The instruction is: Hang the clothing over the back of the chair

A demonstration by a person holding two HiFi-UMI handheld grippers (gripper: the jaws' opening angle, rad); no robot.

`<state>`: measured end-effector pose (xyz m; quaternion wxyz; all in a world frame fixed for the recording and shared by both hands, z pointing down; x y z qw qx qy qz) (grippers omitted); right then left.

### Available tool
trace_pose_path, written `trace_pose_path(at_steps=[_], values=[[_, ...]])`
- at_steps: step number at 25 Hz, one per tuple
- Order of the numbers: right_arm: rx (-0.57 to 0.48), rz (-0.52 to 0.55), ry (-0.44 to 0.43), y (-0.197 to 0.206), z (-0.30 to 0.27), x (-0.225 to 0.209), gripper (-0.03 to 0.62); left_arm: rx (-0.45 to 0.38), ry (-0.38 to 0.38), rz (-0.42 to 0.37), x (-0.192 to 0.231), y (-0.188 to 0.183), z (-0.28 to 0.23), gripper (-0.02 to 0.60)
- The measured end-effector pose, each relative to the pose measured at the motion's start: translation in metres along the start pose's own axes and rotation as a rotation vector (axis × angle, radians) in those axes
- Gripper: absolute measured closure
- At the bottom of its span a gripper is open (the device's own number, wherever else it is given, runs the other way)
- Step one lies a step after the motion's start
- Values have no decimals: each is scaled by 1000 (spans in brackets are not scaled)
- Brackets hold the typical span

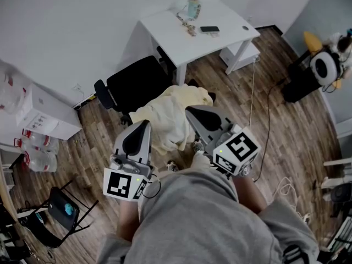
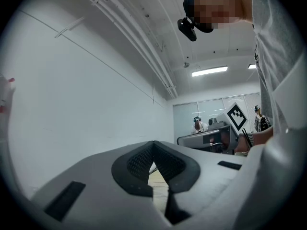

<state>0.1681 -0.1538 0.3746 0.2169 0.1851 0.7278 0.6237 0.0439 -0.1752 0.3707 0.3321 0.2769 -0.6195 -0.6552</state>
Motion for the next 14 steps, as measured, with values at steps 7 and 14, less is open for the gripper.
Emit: trace_pose_path(at_steps=[7,14], values=[[3,-1,8,0,2,-1,560,3,17,-1,-4,1,-2,563],[0,3,17,0,5,-7,560,4,25,-4,-7,3,-5,563]])
Point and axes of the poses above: the fingertips, and each gripper's own axes: z backward along the fingers, x to its left, y out of its underside, the point moved 2 cm from there along z, backward along the fingers, and after that the axes turned 6 degrees about -y, right-handed, at the moved point
